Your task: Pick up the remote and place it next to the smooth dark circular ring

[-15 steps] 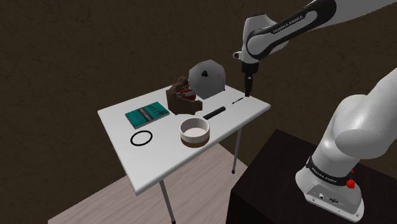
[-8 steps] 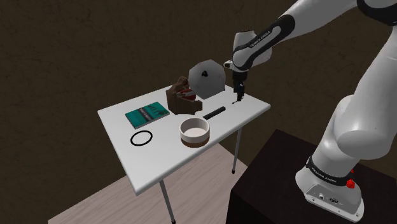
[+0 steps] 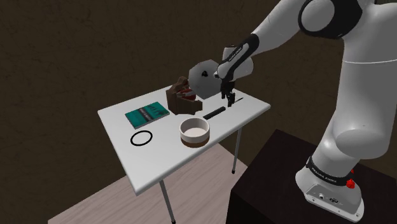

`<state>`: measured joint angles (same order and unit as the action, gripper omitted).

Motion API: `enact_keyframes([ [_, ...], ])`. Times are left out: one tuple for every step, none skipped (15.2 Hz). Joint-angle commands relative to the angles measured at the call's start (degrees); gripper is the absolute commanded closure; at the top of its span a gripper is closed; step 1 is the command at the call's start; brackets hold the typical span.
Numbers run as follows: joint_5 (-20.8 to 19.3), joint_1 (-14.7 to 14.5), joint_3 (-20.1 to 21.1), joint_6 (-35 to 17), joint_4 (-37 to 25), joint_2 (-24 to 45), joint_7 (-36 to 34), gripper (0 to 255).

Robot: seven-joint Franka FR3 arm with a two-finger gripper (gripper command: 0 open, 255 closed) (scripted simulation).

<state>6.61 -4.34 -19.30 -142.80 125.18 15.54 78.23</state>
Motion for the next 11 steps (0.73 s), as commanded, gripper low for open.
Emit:
enact_keyframes([
  [2.17,1.2,1.76,-1.19,-3.59,4.54,4.86,0],
  [2.95,1.9,2.74,-1.68,-5.39,6.68,6.95,0],
  [3.61,2.56,3.7,-2.11,-7.25,8.8,8.94,0],
  [4.13,3.21,4.65,-2.48,-9.15,10.89,10.82,0],
  [4.54,3.83,5.59,-2.79,-11.1,12.96,12.6,0],
  [4.82,4.41,6.51,-3.05,-13.1,15.01,14.28,0],
  [5.01,4.96,7.4,-3.25,-15.15,17.05,15.87,0],
  [5.1,5.45,8.25,-3.4,-17.25,19.09,17.4,0],
  [5.09,5.51,8.35,-3.41,-17.42,19.26,17.51,0],
  [5.24,5.63,8.5,-3.86,-17.63,19.92,17.61,0],
  [5.39,5.75,8.66,-4.3,-17.85,20.58,17.71,0],
])
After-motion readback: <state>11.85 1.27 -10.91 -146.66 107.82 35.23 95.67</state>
